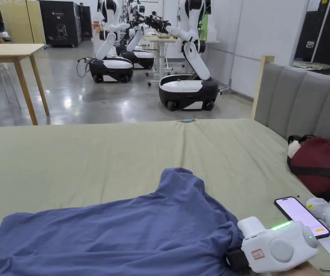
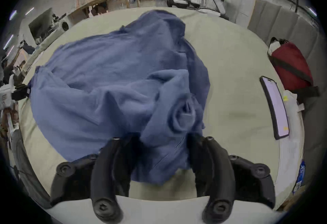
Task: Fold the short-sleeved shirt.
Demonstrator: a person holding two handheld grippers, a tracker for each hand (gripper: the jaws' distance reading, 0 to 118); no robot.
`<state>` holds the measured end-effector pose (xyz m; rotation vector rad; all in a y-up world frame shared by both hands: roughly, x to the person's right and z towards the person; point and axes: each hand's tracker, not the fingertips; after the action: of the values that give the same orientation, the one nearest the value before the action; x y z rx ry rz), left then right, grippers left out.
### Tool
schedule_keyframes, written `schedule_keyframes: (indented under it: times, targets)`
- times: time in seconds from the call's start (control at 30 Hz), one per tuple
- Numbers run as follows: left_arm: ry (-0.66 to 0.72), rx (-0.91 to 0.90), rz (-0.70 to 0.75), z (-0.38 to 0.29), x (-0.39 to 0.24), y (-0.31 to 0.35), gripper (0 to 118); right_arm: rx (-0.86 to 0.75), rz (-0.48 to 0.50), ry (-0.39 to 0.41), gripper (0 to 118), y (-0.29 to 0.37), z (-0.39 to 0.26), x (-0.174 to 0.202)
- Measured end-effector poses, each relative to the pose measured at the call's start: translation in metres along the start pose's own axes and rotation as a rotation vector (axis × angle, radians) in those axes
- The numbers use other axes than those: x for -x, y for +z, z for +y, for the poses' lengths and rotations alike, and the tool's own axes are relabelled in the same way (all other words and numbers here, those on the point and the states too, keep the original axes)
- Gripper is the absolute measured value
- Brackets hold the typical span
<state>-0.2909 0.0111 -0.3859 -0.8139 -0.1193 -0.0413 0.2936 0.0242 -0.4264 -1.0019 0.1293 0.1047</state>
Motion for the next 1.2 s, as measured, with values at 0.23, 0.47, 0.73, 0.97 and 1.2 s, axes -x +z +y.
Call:
schedule_keyframes:
  times: [0.23,0.47,0.73,0.97,1.2]
  targets:
    - [-0.02,0.001,0.009,0.001,-0.002,0.0,8,-0.016,0.032,0.044,14,0.003,0.004,0.009]
    - [-0.038,-0.09,-0.034,-0.001,0.01,0.058,8,-0.086,0.076,-0.011,13,0.076,-0.009,0.006]
    - [-0.036,-0.124,-0.047,-0.034,0.016,0.121,8,-0.117,0.126,-0.032,13,0.153,-0.066,0.007]
    - [-0.003,-0.01,-0.07,-0.083,-0.007,0.104,8,0.018,0.104,-0.075,14,0.119,-0.113,0.012]
    - [0.06,-0.018,-0.073,-0.09,0.003,0.098,8,0.0,0.106,-0.108,23,0.105,-0.121,0.004]
